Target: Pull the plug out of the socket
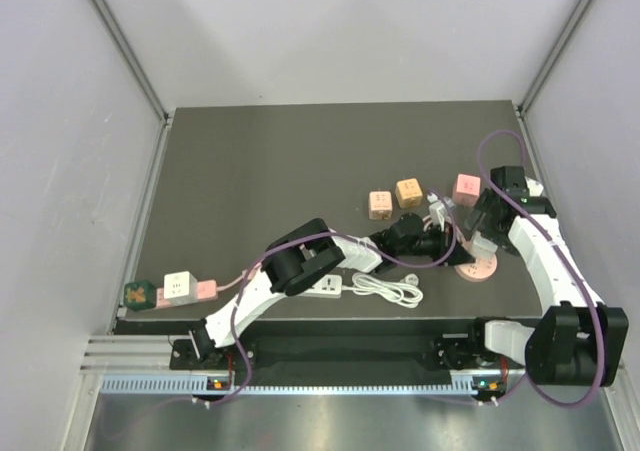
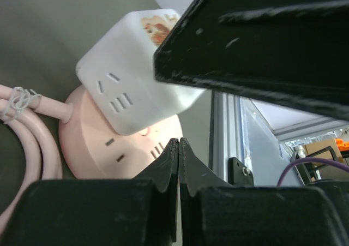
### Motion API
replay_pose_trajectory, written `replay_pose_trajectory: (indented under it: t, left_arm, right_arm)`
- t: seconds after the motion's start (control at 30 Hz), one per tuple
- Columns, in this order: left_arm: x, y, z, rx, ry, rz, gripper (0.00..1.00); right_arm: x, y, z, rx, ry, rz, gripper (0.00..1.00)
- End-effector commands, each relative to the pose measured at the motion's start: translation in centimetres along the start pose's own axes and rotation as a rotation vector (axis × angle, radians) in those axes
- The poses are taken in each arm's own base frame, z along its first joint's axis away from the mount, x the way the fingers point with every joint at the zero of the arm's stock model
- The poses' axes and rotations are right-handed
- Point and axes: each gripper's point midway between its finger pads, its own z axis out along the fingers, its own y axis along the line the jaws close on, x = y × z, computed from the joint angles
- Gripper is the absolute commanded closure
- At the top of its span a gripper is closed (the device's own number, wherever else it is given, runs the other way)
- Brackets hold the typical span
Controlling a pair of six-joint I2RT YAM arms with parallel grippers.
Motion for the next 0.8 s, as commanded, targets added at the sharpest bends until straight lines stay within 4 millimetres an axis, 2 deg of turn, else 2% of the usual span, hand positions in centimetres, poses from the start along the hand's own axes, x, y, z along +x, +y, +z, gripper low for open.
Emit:
replay_pose_trajectory:
  t: [0.0, 0.37, 0.77]
  left_arm:
    - [0.1, 1.0, 0.8, -0.029, 0.008, -0.015, 1.00]
    - [1.7, 4.0, 0.6, -0.164, 0.065, -0.079, 1.00]
    - [3.0, 5.0, 0.3, -0.202, 0.115, -0.110, 1.00]
  right_arm:
    - [-1.4, 0.3, 0.4, -0.008, -0.041, 0.022, 0.14]
    - [-1.2, 1.3, 2.2, -0.031, -0.023, 0.021, 0.18]
    - [-1.1, 0.9, 3.8, 0.001, -0.010, 0.004, 0.27]
